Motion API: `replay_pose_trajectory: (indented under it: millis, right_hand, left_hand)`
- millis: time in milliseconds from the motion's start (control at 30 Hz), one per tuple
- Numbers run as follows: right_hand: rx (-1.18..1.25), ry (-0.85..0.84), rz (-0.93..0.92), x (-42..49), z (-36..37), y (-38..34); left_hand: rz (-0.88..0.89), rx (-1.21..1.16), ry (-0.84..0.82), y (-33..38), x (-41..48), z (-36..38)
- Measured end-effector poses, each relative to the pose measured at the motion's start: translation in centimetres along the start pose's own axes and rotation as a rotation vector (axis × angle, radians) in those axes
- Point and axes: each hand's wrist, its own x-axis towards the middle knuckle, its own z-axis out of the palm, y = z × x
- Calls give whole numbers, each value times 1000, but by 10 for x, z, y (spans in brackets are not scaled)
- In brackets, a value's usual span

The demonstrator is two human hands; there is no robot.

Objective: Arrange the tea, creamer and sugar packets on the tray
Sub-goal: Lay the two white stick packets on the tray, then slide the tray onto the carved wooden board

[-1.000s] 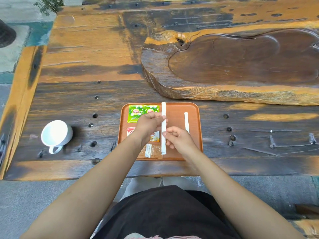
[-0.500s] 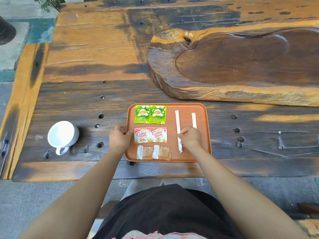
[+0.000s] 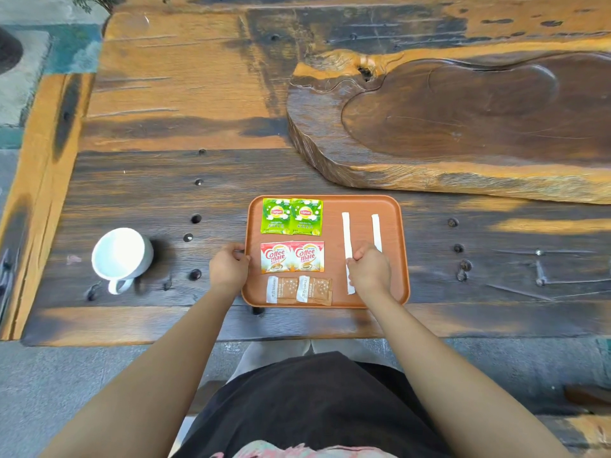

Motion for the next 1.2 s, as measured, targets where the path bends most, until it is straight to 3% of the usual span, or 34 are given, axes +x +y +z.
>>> replay_pose_trajectory:
  millis: [333, 567, 767, 1200]
  right_hand:
    - [46, 9, 19, 4, -12, 2]
    - [19, 236, 144, 24, -78, 23]
    - [57, -23, 103, 24, -81, 41]
    - [237, 0, 13, 17, -94, 56]
  left_hand:
    - [-19, -2, -38, 0, 1, -4]
    - [-44, -25, -57, 0, 3, -5]
    - [-97, -85, -81, 1, 6, -5]
    - [-150, -272, -148, 0, -4, -5]
